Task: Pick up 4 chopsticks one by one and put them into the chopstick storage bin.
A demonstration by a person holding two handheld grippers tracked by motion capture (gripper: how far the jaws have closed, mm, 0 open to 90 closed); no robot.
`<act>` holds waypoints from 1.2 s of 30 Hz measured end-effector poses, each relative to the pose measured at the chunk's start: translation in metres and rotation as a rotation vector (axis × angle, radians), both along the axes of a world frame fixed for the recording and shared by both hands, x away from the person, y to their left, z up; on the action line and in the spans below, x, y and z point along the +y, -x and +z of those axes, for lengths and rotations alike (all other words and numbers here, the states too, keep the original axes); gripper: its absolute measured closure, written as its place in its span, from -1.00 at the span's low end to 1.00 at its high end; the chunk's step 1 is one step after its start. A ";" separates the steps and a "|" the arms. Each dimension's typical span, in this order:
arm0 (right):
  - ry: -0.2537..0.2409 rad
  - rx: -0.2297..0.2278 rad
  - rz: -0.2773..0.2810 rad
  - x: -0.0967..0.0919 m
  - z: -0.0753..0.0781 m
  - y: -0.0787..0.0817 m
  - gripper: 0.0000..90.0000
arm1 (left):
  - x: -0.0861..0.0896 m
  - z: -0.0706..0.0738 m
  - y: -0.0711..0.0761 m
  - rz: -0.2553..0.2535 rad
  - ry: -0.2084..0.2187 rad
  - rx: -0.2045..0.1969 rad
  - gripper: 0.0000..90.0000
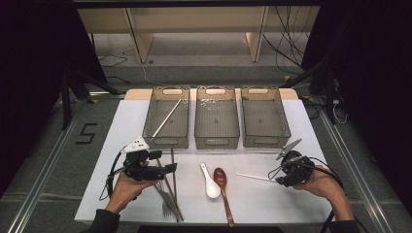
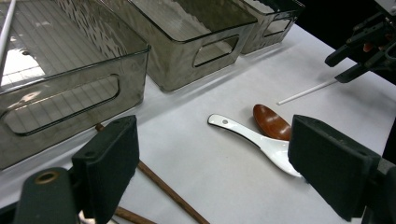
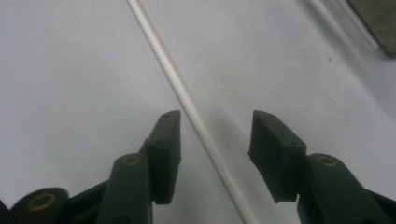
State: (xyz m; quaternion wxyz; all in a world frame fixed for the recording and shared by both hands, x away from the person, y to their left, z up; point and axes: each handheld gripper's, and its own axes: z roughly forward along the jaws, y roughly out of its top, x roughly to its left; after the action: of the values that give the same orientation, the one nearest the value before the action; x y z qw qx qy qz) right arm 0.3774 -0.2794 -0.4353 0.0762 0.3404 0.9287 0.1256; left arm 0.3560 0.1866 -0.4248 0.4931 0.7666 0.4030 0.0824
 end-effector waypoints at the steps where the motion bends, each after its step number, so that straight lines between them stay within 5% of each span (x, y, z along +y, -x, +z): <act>1: 0.010 0.006 -0.002 0.000 -0.001 0.000 0.25 | 0.001 -0.001 0.001 -0.003 0.001 -0.007 -0.64; 25: 0.107 0.088 0.041 0.005 -0.016 -0.004 0.63 | 0.000 -0.012 0.012 0.003 -0.006 -0.031 -0.64; 36: 0.173 0.120 0.120 0.016 -0.016 -0.003 0.88 | 0.000 -0.012 0.012 0.004 -0.010 -0.035 -0.64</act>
State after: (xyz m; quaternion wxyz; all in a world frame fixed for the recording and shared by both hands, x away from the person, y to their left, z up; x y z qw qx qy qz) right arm 0.3803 -0.2633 -0.4510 0.0417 0.2831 0.9577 0.0287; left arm 0.3442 0.1867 -0.4365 0.4961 0.7667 0.3954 0.0985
